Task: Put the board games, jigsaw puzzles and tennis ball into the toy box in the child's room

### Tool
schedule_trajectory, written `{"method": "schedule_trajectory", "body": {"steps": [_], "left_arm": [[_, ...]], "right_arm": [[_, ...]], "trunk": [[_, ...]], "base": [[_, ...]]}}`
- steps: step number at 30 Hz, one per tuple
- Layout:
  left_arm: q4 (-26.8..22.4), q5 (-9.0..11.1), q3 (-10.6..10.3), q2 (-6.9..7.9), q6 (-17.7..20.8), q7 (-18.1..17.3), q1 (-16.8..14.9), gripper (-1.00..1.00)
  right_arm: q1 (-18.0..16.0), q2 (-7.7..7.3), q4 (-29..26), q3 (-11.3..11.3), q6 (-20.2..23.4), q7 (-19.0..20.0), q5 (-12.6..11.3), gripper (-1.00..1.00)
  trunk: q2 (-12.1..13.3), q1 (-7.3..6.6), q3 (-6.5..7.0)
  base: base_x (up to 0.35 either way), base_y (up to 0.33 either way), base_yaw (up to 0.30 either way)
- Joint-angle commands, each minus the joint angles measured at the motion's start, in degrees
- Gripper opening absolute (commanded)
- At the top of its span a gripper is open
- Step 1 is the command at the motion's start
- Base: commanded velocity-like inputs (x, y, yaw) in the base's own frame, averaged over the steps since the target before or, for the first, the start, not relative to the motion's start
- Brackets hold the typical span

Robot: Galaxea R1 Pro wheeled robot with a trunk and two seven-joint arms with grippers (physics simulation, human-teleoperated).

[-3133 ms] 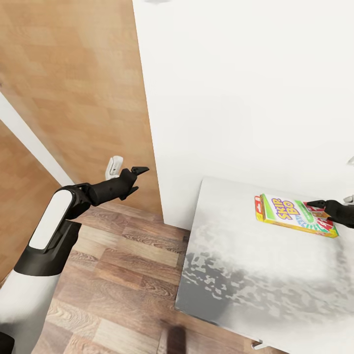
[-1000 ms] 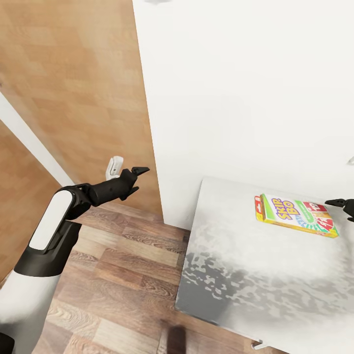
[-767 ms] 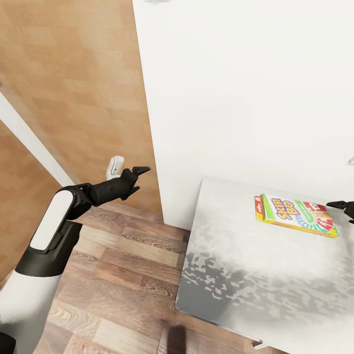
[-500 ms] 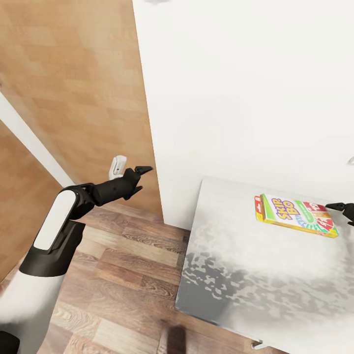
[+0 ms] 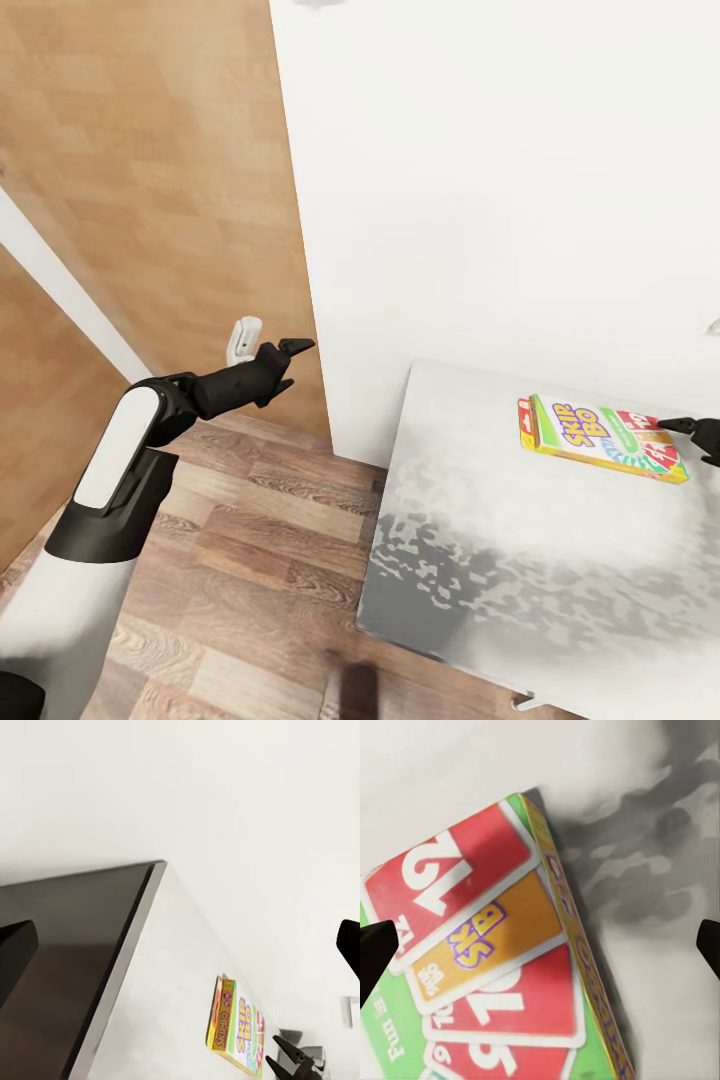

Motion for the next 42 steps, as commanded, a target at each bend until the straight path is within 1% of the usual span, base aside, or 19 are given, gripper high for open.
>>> {"method": "schedule_trajectory", "body": {"steps": [1, 7, 13, 27, 42], "left_arm": [[-0.06, 0.54, -0.04, 0.03, -0.10, 0.53, -0.05, 1.00], [-0.04, 0.49, -0.04, -0.03, -0.09, 0.53, -0.03, 1.00], [0.05, 0.47, -0.07, -0.09, -0.13, 0.54, 0.01, 1.00], [0.31, 0.42, -0.01, -0.06, -0.14, 0.47, 0.11, 1.00], [0.33, 0.40, -0.01, -0.05, -0.18, 0.52, 0.16, 1.00]], "right_arm": [[-0.05, 0.01, 0.01, -0.16, 0.28, 0.53, 0.56, 1.00], [0.25, 0.45, 0.01, -0.15, 0.32, 0.63, 0.51, 1.00], [0.43, 1.21, 0.00, -0.15, 0.35, 0.67, 0.48, 1.00], [0.55, 2.81, 0.05, -0.15, 0.64, 0.69, 0.47, 1.00], [0.69, 3.17, 0.08, -0.15, 0.82, 0.67, 0.44, 1.00]], "trunk": [[-0.03, 0.00, -0.05], [-0.03, 0.00, -0.05], [-0.03, 0.00, -0.04], [-0.03, 0.00, 0.11], [-0.03, 0.00, 0.13]], "base": [[0.000, 0.000, 0.000], [0.000, 0.000, 0.000], [0.000, 0.000, 0.039], [0.000, 0.000, 0.174], [0.000, 0.000, 0.032]]}}
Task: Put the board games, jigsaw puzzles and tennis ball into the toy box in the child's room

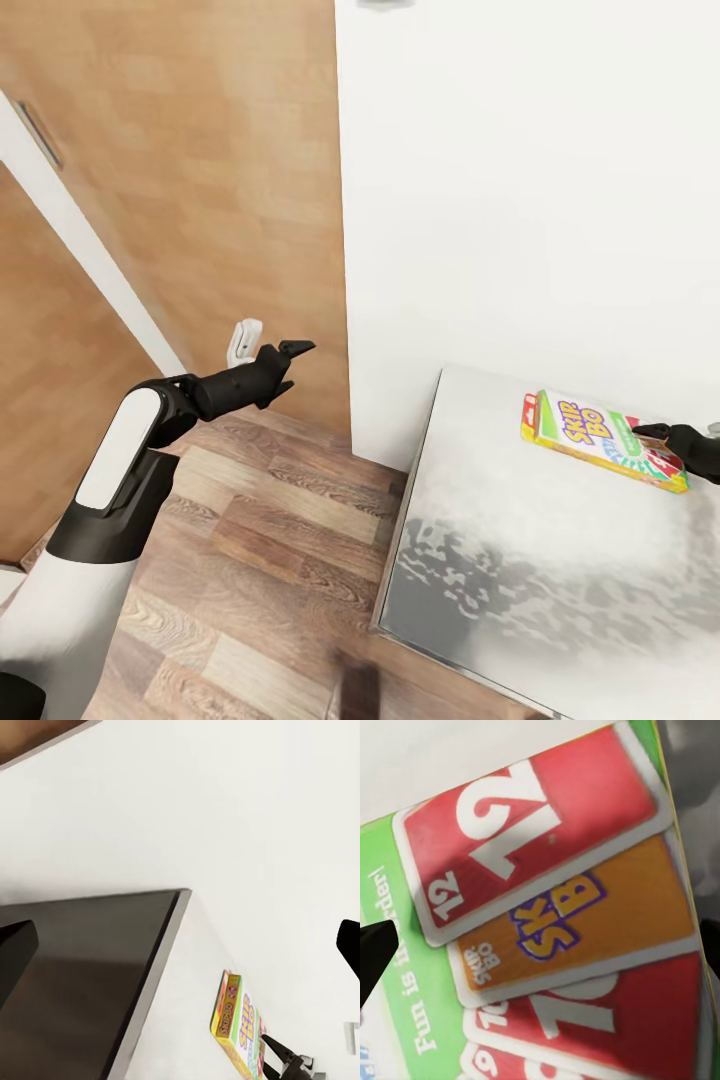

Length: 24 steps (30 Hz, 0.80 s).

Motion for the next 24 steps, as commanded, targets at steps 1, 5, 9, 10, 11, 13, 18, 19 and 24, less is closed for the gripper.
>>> {"method": "schedule_trajectory", "body": {"steps": [1, 5, 9, 10, 11, 13, 18, 19, 24], "left_arm": [[-0.04, 0.54, -0.02, 0.03, -0.10, 0.54, -0.04, 1.00], [-0.03, 0.50, 0.02, 0.03, -0.05, 0.40, 0.51, 1.00], [-0.04, 0.47, 0.03, 0.08, -0.05, 0.30, 0.88, 1.00], [-0.04, 0.47, 0.03, 0.08, -0.05, 0.30, 0.88, 1.00], [-0.05, 0.47, 0.05, 0.10, -0.04, 0.28, 0.97, 1.00], [-0.03, 0.46, 0.07, 0.14, -0.06, 0.25, 1.10, 1.00], [0.00, 0.45, 0.08, 0.18, -0.06, 0.22, 1.23, 1.00], [0.01, 0.45, 0.08, 0.19, -0.07, 0.22, 1.25, 1.00], [-0.01, 0.50, 0.06, 0.18, -0.05, 0.21, 1.29, 1.00]], "right_arm": [[-0.04, 0.02, 0.01, -0.16, 0.29, 0.55, 0.57, 1.00], [0.03, 0.03, 0.01, -0.16, 0.31, 0.53, 0.55, 1.00], [0.04, 0.04, 0.01, -0.16, 0.32, 0.52, 0.57, 1.00], [0.04, 0.04, 0.01, -0.16, 0.32, 0.52, 0.57, 1.00], [0.05, 0.04, 0.01, -0.16, 0.34, 0.51, 0.58, 1.00], [0.05, 0.04, 0.01, -0.16, 0.37, 0.50, 0.57, 1.00], [0.03, 0.04, 0.01, -0.16, 0.40, 0.49, 0.58, 1.00], [0.04, 0.04, 0.01, -0.16, 0.40, 0.49, 0.57, 1.00], [0.02, 0.02, 0.01, -0.16, 0.41, 0.49, 0.54, 1.00]], "trunk": [[-0.03, 0.00, -0.05], [-0.03, 0.00, -0.04], [-0.03, 0.00, -0.01], [-0.03, 0.00, 0.01], [-0.03, 0.00, 0.02], [-0.03, 0.00, 0.05], [-0.03, 0.00, 0.14], [-0.03, 0.00, 0.16], [-0.03, 0.00, 0.26]], "base": [[0.000, 0.000, 0.005], [0.000, 0.000, 0.041], [0.000, 0.000, 0.126], [0.000, 0.000, 0.167], [0.000, 0.000, 0.187], [0.000, 0.000, 0.210], [0.000, 0.000, 0.236], [0.000, 0.000, 0.250], [0.000, 0.000, 0.258]]}}
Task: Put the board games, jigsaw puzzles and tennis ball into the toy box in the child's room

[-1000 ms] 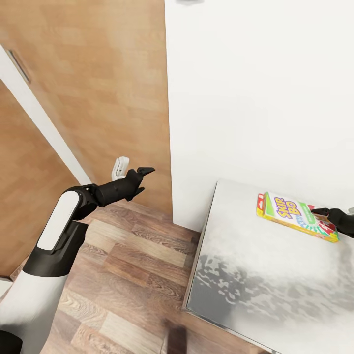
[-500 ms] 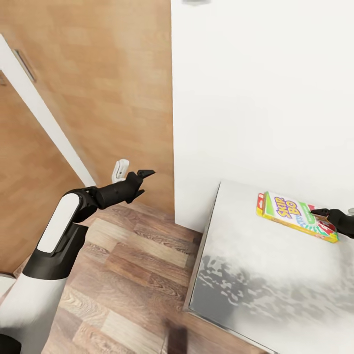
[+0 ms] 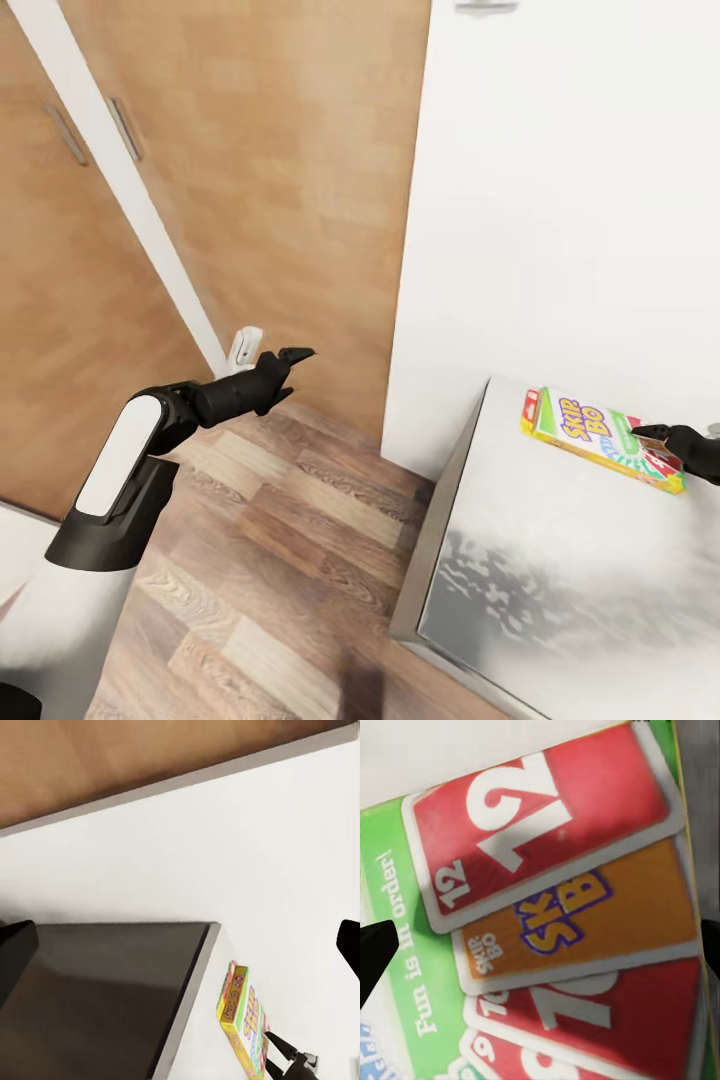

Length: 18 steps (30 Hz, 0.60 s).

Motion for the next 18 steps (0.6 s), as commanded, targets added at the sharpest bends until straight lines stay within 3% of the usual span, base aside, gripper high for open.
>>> {"method": "schedule_trajectory", "body": {"steps": [1, 18], "left_arm": [[-0.03, 0.54, -0.06, 0.02, -0.10, 0.53, -0.06, 1.00], [-0.01, 0.56, -0.07, -0.03, -0.13, 0.60, -0.04, 1.00]], "right_arm": [[-0.02, 0.00, -0.01, -0.18, 0.29, 0.57, 0.45, 1.00], [-0.04, -0.07, -0.01, -0.26, 0.29, 0.57, 0.43, 1.00]], "trunk": [[-0.03, 0.00, -0.02], [-0.03, 0.00, 0.17]], "base": [[0.000, 0.000, 0.262], [0.000, 0.000, 0.269]]}}
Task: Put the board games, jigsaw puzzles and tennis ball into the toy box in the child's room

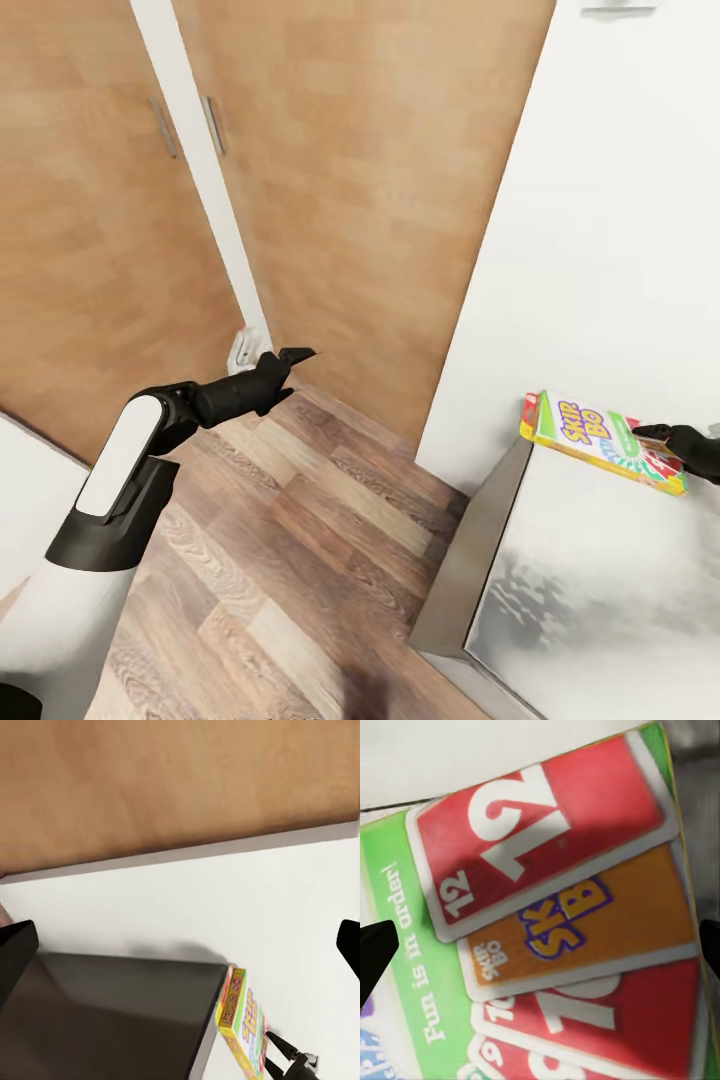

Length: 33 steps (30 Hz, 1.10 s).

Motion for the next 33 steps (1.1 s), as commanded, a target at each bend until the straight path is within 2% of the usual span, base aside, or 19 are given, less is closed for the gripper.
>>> {"method": "schedule_trajectory", "body": {"steps": [1, 11, 33], "left_arm": [[-0.04, 0.53, -0.06, 0.01, -0.10, 0.53, -0.07, 1.00], [-0.03, 0.53, -0.06, 0.01, -0.07, 0.54, -0.07, 1.00], [-0.03, 0.45, -0.13, 0.01, -0.08, 0.59, -0.07, 1.00]], "right_arm": [[-0.02, 0.00, -0.01, -0.18, 0.29, 0.57, 0.42, 1.00], [-0.02, 0.00, -0.01, -0.27, 0.24, 0.57, 0.52, 1.00], [-0.02, -0.11, -0.01, -0.50, 0.04, 0.52, 0.54, 1.00]], "trunk": [[-0.03, 0.00, -0.04], [-0.03, 0.00, -0.04], [-0.03, 0.00, -0.04]], "base": [[0.000, 0.000, 0.271], [0.000, 0.000, 0.182], [0.000, 0.000, 0.017]]}}
